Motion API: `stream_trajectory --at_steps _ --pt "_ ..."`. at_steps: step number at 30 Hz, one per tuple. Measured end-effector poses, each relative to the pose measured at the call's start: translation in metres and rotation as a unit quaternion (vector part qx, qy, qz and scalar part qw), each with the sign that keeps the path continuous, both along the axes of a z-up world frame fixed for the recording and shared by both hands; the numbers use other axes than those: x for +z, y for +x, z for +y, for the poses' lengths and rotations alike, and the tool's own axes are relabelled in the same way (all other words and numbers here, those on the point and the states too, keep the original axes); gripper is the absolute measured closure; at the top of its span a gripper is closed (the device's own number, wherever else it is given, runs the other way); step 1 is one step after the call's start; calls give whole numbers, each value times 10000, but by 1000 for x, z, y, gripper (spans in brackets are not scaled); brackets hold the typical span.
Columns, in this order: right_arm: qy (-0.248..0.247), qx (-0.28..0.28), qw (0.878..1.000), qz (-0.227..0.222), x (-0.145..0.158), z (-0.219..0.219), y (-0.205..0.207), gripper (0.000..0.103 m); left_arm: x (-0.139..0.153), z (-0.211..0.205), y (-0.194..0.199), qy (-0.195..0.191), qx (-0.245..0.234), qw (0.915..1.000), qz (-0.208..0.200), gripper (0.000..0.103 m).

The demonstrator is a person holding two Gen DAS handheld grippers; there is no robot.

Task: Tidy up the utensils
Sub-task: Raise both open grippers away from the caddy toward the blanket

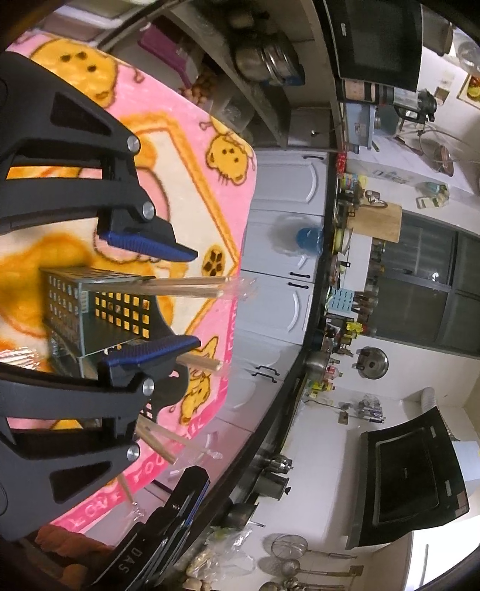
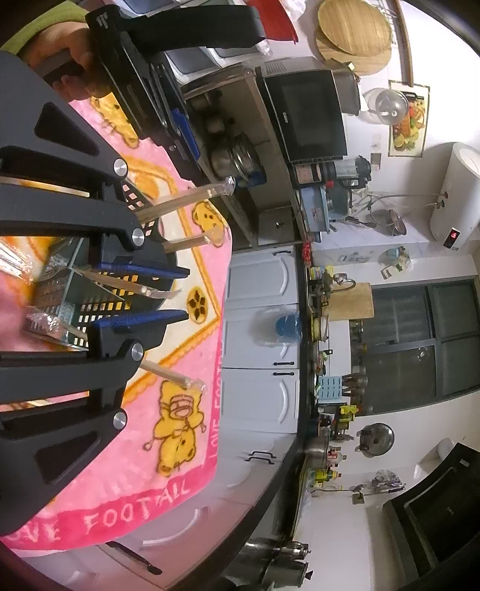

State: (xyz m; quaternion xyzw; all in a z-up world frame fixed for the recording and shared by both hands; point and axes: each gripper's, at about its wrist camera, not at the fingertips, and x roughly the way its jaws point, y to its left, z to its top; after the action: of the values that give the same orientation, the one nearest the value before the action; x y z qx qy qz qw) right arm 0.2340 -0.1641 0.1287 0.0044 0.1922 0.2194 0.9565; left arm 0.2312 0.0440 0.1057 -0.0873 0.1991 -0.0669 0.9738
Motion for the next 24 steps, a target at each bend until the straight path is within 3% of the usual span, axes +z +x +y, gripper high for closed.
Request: stream_trajectory --at_steps 24 --pt "-79 47 9999 54 -7 -24 -41 68 -6 1 -38 -29 59 9998 176 29"
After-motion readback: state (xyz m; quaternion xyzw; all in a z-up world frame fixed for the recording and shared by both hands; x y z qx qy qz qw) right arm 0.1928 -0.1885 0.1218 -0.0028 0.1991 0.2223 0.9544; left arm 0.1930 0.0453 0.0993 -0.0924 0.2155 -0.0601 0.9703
